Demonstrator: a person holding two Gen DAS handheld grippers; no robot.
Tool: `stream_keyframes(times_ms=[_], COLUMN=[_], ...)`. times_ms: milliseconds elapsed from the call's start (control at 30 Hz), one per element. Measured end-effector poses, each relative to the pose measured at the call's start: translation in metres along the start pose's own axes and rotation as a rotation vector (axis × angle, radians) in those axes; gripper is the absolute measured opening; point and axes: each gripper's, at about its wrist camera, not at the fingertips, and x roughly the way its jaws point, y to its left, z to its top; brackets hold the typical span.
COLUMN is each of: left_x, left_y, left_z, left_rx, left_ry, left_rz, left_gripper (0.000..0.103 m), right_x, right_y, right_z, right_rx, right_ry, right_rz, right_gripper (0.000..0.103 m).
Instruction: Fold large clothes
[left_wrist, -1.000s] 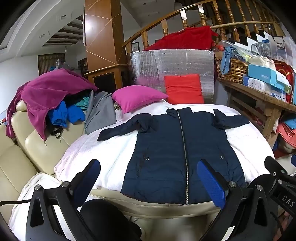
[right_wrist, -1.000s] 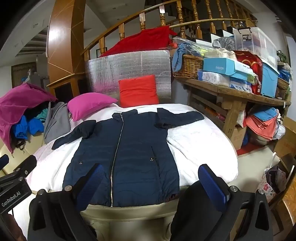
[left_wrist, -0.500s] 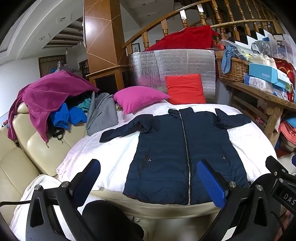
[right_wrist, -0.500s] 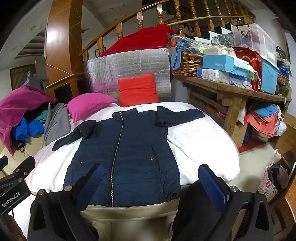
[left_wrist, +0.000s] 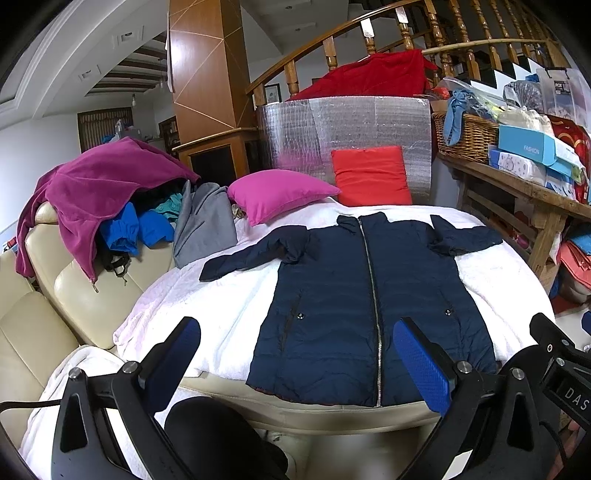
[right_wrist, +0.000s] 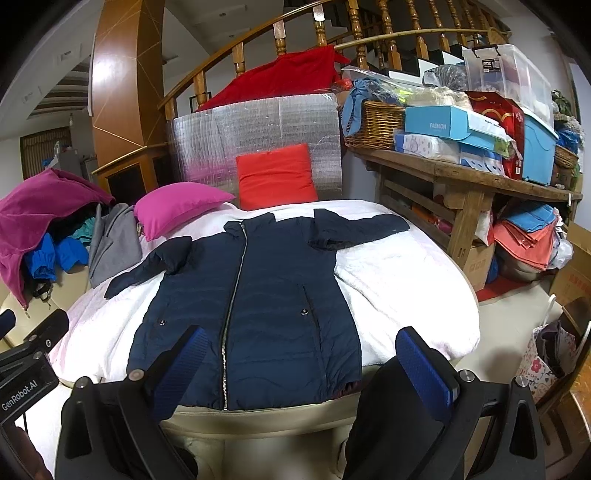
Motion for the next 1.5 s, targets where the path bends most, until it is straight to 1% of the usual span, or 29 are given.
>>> stream_keyframes(times_ms=[1500], left_x=[0.0056], left_y=[0.0024], left_z=[-0.0039], left_rx=[-0.006], left_ry=[0.025], left_rz=[0.002], left_gripper=[0.103], right_x=[0.0071], right_y=[0.0022], right_z=[-0.0033], right_rx=[-0.006], right_ry=[0.043], right_rz=[0.007], right_gripper=[0.103])
